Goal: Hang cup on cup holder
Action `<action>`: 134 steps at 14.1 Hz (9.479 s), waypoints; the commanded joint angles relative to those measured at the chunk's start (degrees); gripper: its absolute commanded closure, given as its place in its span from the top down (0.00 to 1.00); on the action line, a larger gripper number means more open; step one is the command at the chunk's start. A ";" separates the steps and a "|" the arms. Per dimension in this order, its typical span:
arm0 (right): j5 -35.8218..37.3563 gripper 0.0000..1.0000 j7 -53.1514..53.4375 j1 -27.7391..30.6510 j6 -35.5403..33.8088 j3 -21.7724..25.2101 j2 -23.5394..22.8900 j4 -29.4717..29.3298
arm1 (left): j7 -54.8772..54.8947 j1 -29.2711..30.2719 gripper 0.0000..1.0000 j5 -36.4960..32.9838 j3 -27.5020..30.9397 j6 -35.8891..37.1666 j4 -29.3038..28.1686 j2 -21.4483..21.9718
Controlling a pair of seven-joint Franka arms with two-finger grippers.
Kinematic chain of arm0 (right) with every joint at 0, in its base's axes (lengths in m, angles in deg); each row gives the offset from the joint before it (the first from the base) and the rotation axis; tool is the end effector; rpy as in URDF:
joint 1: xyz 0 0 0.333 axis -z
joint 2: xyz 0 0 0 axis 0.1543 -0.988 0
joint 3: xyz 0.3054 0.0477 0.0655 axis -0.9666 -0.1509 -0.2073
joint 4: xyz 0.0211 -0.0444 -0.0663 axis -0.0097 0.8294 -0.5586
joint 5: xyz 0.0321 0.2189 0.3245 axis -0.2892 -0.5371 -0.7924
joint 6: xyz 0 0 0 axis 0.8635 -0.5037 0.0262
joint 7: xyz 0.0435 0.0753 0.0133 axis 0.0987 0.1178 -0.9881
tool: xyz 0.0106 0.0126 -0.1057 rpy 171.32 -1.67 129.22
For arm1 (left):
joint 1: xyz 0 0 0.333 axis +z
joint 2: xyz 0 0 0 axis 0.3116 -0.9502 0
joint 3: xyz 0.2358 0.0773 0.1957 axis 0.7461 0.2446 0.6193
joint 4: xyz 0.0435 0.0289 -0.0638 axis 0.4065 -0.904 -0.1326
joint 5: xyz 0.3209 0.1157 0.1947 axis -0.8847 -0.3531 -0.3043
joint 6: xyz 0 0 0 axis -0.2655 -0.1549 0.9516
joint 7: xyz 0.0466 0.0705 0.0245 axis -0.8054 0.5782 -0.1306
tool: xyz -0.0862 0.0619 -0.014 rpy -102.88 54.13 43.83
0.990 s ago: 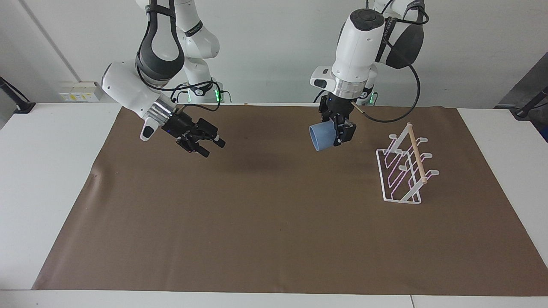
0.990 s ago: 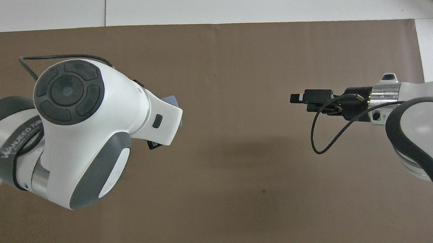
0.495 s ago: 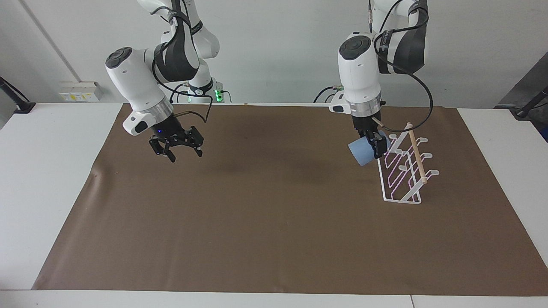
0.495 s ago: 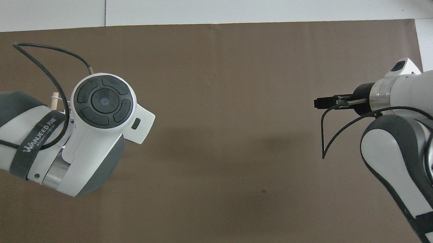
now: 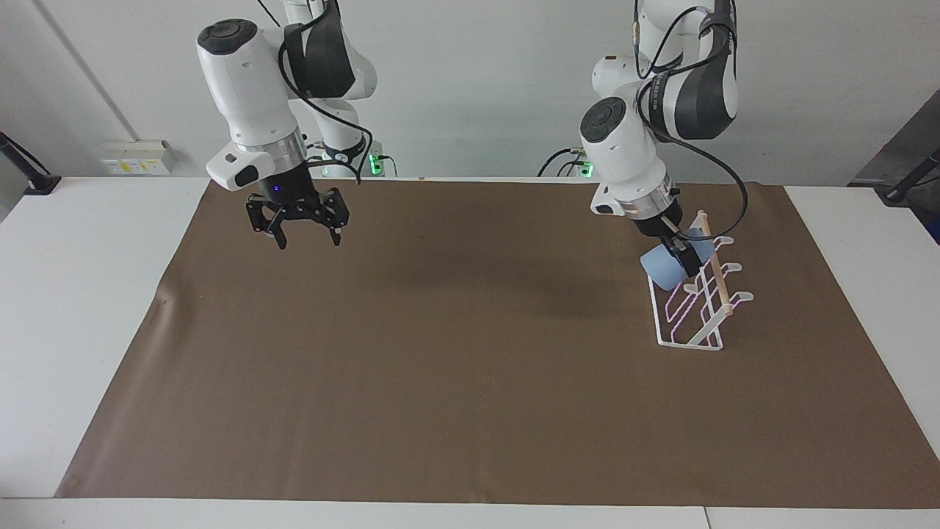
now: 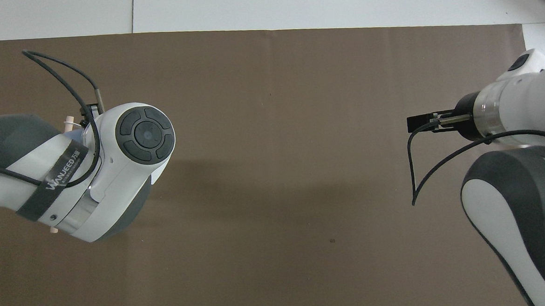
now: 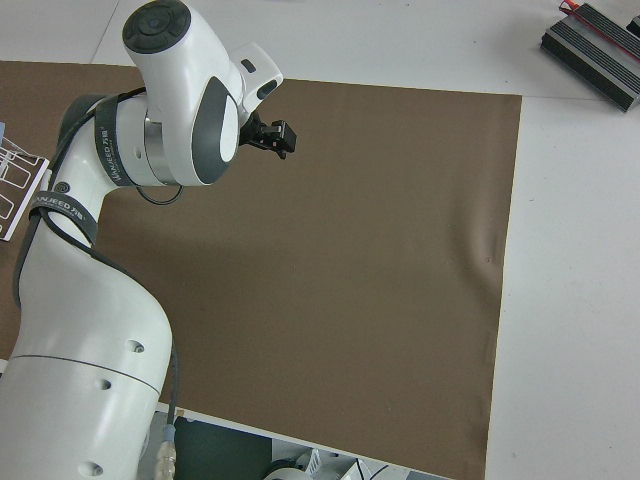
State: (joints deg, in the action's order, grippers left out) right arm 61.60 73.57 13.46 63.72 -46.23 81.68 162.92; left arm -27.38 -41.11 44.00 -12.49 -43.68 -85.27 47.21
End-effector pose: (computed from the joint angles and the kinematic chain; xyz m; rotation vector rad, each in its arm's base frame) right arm 0.5543 0.0719 0.5692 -3.0916 -0.0519 -0.2382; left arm 0.5399 -0.1949 0.4829 -1.8845 1.6041 0.3523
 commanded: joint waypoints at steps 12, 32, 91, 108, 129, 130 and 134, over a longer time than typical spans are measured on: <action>2.34 1.00 1.47 3.41 -18.33 0.59 -0.92 -13.18 | 4.32 -0.77 0.00 -16.43 -0.40 2.01 -2.05 -4.52; 1.99 1.00 1.47 -6.21 -18.50 10.66 -0.91 -13.00 | 8.02 -0.34 0.00 -18.81 -0.31 1.57 -4.52 -3.47; 2.60 1.00 -1.78 -7.13 -18.85 12.64 1.72 -8.87 | -40.58 20.40 1.00 39.28 0.39 7.90 9.37 8.48; 4.45 1.00 -2.04 -7.22 -17.80 12.64 1.72 -8.52 | -39.00 23.22 1.00 40.52 0.92 15.63 17.29 5.41; 4.27 1.00 -5.29 -5.90 -19.56 12.72 1.81 -8.08 | -34.43 23.22 1.00 39.99 1.01 10.55 11.66 8.05; 4.27 1.00 -5.21 -5.90 -19.56 12.72 1.81 -8.08 | -34.60 23.31 1.00 39.99 1.01 9.14 11.48 8.04; 4.27 1.00 -5.12 -6.07 -19.56 12.64 1.81 -8.08 | -37.77 23.13 1.00 39.99 0.92 8.08 11.31 8.04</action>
State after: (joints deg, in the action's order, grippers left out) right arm 65.41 69.69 7.27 43.26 -33.44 82.16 153.09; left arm -63.62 -18.42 83.77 -11.39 -33.70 -72.03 53.94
